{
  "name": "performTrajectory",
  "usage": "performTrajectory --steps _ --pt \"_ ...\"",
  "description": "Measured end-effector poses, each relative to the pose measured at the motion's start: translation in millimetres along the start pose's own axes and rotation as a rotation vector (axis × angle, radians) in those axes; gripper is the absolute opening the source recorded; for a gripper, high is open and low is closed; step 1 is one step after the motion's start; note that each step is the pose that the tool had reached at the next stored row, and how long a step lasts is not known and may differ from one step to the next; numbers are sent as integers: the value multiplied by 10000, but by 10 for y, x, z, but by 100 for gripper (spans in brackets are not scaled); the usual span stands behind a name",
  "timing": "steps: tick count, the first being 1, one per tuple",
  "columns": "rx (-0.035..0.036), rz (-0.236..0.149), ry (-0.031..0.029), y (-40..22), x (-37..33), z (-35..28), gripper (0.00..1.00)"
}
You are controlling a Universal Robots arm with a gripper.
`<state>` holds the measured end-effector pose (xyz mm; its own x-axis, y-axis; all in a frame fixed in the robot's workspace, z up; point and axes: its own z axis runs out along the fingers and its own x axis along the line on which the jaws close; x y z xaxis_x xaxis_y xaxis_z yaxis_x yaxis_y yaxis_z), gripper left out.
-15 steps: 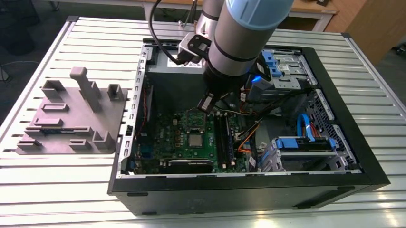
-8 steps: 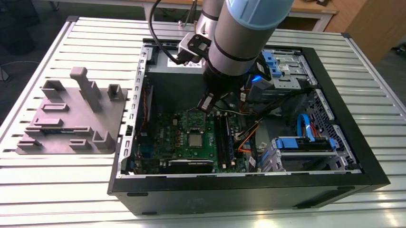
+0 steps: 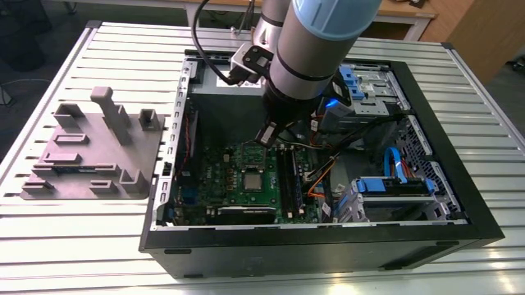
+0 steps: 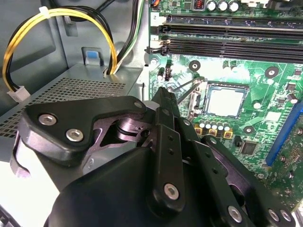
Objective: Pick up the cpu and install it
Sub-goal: 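Close the cpu cover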
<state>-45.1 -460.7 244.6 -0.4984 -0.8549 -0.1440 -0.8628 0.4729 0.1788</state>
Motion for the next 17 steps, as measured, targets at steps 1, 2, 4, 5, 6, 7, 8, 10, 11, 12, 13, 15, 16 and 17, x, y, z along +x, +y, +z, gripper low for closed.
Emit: performTrajectory --steps 1,2,4,5,6,7,8,10,11,12,13,15,16,17 --pt "0 0 -1 -1 2 0 10" --pt "0 0 0 -2 3 -1 10" --pt "0 -2 0 -3 5 -1 10" --pt "1 -2 2 -3 5 -1 10" --pt "2 -3 6 -3 5 -1 10" --pt "3 -4 8 -3 6 -1 10" --pt "7 -4 15 -3 6 -1 10" --pt "8 -2 15 -3 6 0 10" --pt "8 -3 15 -3 7 0 10" --pt "7 -3 12 -3 7 1 10" --pt "5 -2 8 -3 8 0 10" --pt "5 -3 9 -4 9 -1 10" --pt "5 -7 9 -4 10 -1 10" --pt "5 -9 8 -4 10 -1 10"
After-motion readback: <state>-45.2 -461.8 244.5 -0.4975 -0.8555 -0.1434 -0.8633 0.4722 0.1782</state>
